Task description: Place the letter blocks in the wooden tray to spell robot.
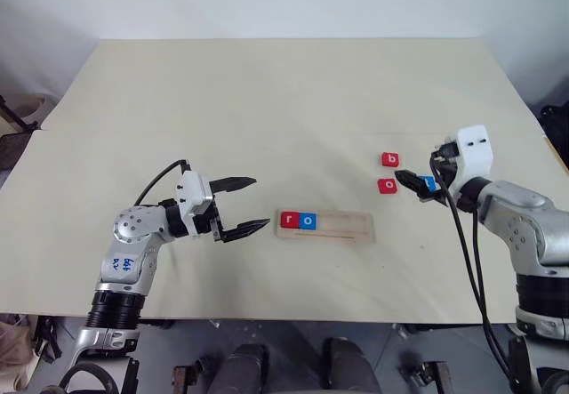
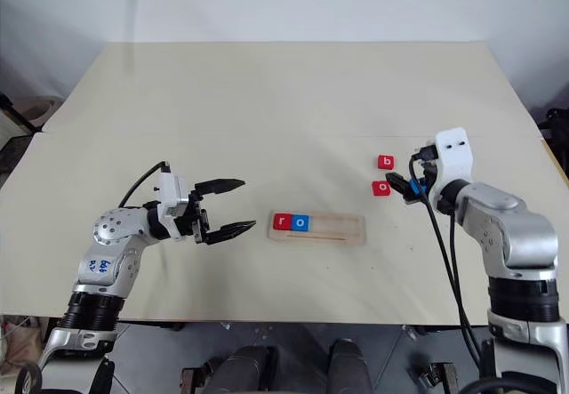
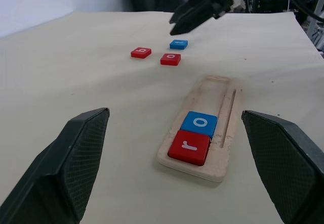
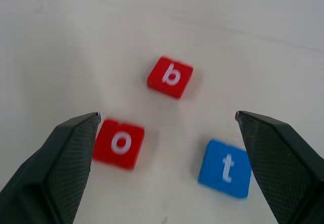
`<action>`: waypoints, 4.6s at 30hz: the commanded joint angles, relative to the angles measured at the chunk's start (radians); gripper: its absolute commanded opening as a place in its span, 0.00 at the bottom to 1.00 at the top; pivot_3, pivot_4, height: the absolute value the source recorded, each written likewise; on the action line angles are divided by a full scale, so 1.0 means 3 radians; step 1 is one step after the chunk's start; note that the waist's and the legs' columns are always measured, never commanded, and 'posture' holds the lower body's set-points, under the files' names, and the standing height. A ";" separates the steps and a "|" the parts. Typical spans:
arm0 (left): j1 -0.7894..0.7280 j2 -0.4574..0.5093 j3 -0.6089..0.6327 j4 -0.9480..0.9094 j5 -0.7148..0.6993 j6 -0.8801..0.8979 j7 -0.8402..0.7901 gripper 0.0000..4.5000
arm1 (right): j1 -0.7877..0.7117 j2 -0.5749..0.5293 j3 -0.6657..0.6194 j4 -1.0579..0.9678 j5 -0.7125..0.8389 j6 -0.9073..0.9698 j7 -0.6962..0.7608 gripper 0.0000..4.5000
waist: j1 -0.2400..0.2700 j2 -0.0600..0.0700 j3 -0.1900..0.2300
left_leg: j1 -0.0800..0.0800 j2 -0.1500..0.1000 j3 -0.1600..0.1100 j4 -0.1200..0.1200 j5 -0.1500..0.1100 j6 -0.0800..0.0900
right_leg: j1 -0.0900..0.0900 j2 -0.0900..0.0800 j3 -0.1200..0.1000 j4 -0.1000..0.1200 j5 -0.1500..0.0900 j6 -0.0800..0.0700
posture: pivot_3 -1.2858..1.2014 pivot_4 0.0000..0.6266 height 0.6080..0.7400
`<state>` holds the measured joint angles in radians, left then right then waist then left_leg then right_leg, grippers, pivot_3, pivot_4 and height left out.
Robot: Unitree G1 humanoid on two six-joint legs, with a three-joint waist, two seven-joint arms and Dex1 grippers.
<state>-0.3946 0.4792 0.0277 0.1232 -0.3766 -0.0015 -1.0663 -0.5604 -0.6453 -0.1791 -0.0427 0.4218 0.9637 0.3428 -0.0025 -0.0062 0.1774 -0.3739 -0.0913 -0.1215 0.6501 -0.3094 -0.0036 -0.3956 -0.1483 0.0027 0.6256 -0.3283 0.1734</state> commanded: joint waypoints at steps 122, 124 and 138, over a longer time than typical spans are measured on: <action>0.0238 0.0148 -0.0056 -0.0420 -0.0121 -0.0040 -0.0195 1.00 | -0.0251 -0.0433 0.0822 0.1292 -0.0519 -0.2740 0.3755 0.33 | 0.0000 0.0000 0.0001 | 0.0006 0.0003 0.0008 0.0003 -0.0003 0.0001 | 0.0004 -0.0001 0.0001 -0.0009 0.0002 0.0003 | 0.52 0.24 1.00; 0.0218 0.0143 -0.0065 -0.0389 -0.0109 -0.0045 -0.0194 1.00 | -0.0301 -0.0302 0.0922 0.1003 -0.0547 -0.2419 0.3560 0.33 | -0.0009 0.0000 0.0001 | 0.0006 0.0005 0.0008 0.0004 -0.0004 0.0000 | 0.0004 0.0001 0.0001 -0.0009 0.0002 0.0003 | 0.52 0.24 1.00; 0.0290 0.0149 -0.0067 -0.0462 -0.0106 -0.0016 -0.0131 1.00 | -0.0337 0.0023 0.1344 0.0726 -0.0807 -0.2220 0.3284 0.33 | 0.0003 -0.0001 0.0001 | -0.0005 0.0001 0.0000 0.0012 -0.0005 -0.0001 | -0.0003 -0.0001 -0.0003 -0.0004 0.0002 0.0004 | 0.52 0.24 1.00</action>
<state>-0.3154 0.5166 -0.0067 0.0158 -0.4001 -0.0055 -1.1125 -0.6471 -0.6245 0.2314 0.1921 0.1788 0.3160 1.3253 -0.0015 -0.0064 0.1778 -0.3754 -0.0911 -0.1215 0.6537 -0.3108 -0.0039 -0.3963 -0.1487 0.0019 0.6246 -0.3276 0.1744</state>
